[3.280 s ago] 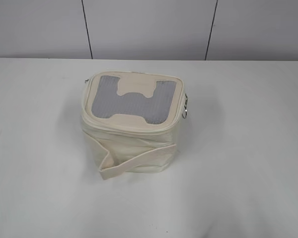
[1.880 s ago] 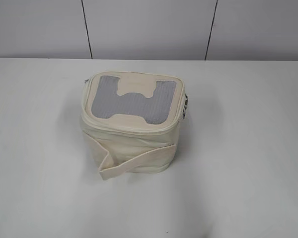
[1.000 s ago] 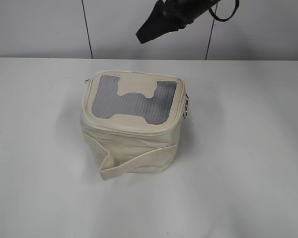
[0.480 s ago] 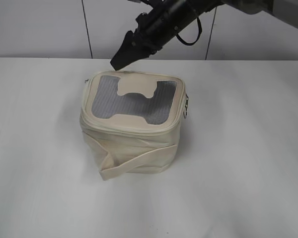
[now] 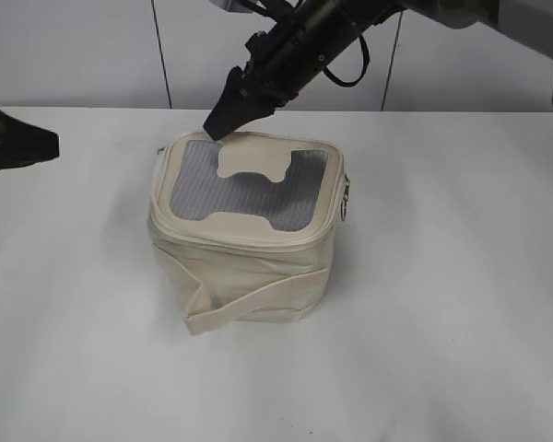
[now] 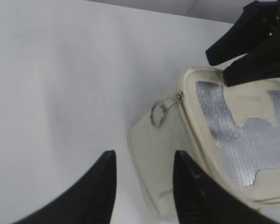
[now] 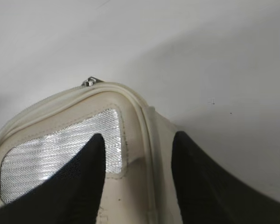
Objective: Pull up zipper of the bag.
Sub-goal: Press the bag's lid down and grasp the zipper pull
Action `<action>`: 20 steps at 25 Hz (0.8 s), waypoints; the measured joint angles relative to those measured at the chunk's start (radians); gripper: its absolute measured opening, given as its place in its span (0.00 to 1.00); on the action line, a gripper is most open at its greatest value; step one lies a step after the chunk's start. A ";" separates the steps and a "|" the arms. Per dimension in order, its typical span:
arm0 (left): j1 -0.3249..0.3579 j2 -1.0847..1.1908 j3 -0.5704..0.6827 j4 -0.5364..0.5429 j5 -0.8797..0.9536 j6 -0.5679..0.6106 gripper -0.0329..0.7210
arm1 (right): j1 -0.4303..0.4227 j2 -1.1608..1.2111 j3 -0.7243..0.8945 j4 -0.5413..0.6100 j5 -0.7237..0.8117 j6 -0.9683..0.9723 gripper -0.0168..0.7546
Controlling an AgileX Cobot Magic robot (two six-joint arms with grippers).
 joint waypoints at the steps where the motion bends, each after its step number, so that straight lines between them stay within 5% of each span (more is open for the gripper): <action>1: 0.000 0.029 -0.023 -0.025 0.014 0.033 0.46 | 0.000 0.000 0.000 -0.002 0.001 0.000 0.51; 8: 0.000 0.236 -0.145 -0.126 0.107 0.160 0.46 | 0.000 0.000 0.000 -0.020 0.002 0.004 0.44; 20: 0.000 0.283 -0.161 -0.184 0.120 0.233 0.46 | 0.004 0.025 0.000 -0.021 0.002 0.012 0.40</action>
